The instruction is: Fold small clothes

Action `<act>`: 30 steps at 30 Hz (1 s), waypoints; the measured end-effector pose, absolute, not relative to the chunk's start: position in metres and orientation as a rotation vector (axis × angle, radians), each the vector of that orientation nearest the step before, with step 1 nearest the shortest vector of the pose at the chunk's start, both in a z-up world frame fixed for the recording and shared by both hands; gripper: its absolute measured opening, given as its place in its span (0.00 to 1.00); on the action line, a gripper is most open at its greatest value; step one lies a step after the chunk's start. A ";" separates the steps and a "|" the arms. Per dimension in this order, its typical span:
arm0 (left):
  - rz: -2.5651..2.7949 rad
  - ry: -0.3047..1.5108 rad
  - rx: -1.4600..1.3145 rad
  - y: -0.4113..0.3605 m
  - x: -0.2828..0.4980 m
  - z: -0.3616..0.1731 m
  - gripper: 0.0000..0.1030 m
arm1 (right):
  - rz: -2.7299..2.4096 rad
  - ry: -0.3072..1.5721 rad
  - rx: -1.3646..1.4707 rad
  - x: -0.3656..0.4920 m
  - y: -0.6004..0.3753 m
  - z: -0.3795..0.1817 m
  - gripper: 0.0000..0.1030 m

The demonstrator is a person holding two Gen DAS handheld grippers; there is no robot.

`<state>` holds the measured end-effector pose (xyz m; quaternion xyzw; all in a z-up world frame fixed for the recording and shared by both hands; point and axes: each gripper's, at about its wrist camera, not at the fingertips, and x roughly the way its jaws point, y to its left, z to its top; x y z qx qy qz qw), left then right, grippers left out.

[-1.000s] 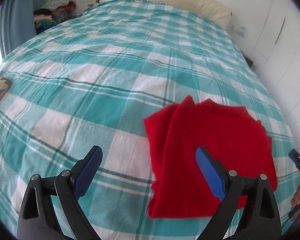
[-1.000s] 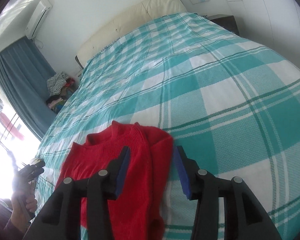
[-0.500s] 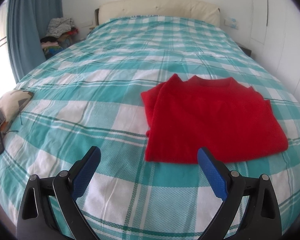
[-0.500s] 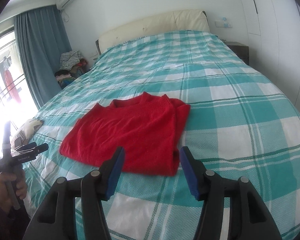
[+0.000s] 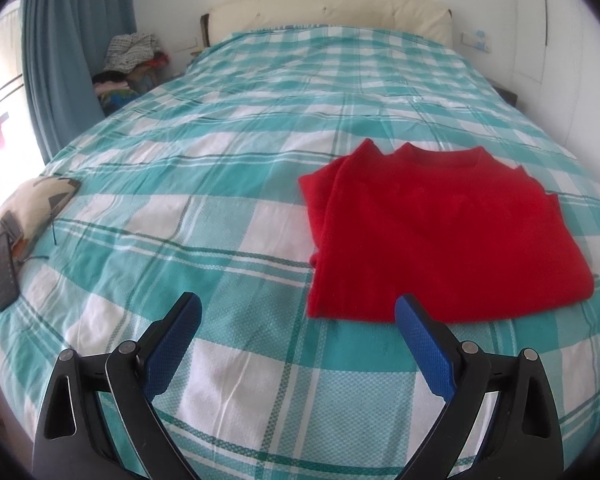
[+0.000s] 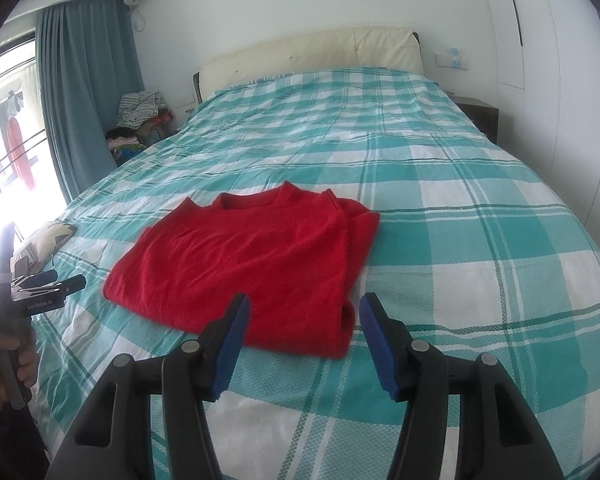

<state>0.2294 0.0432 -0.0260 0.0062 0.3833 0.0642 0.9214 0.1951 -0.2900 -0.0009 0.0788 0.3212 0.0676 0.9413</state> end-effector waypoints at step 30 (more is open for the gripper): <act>0.124 0.847 -0.220 0.120 0.226 -0.009 0.95 | 0.211 0.968 0.470 0.376 -0.275 -0.021 0.09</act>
